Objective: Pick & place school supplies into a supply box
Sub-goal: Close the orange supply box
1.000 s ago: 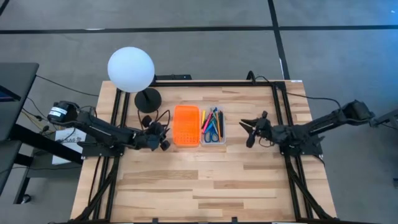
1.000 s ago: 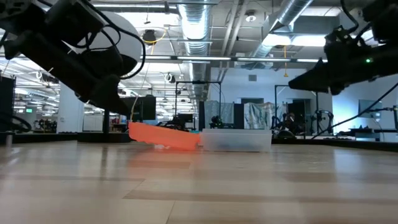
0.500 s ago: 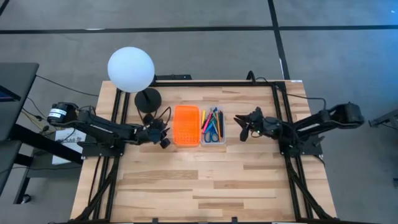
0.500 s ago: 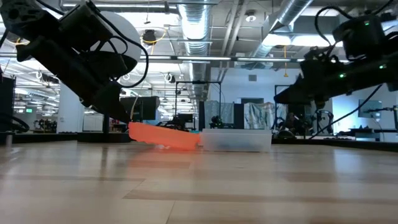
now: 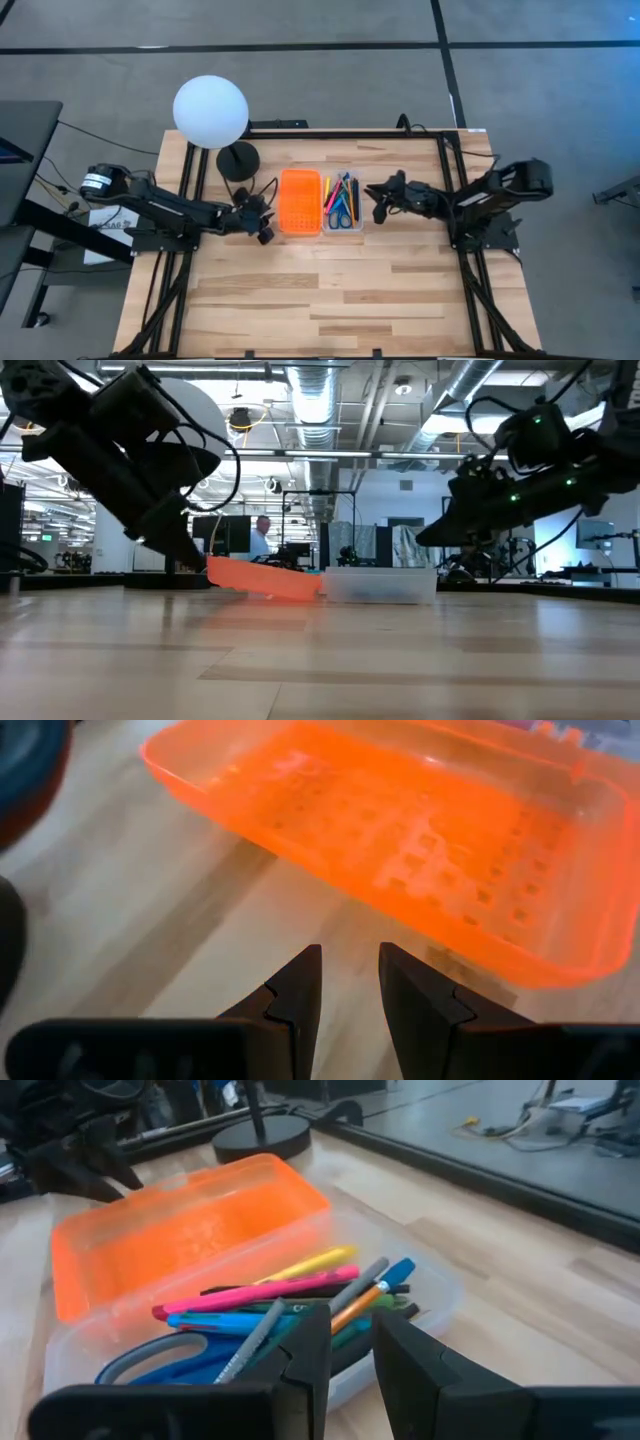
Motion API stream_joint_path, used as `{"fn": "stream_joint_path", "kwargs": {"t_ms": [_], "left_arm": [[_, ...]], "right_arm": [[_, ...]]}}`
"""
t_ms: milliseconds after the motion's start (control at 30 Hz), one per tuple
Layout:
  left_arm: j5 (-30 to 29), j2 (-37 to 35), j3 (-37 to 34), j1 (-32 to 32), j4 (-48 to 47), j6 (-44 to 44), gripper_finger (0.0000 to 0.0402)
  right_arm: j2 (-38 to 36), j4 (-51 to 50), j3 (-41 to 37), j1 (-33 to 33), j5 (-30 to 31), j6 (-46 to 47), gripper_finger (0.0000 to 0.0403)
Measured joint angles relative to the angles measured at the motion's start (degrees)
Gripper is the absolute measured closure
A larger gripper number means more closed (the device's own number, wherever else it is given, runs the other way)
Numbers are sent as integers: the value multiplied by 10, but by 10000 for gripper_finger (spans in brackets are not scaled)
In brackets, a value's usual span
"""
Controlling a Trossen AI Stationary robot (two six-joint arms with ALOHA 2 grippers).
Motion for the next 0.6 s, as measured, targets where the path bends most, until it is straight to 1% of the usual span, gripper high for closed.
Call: {"fn": "stream_joint_path", "kwargs": {"t_ms": [233,433,600], "left_arm": [[3,58,0,-10,6,-28,304],[14,92,0,-10,42,-30,304],[26,94,0,-10,65,-20,304]], "right_arm": [[40,4,13,-34,-56,15,333],[64,4,22,-48,-71,24,333],[82,6,24,-56,-75,28,333]]}}
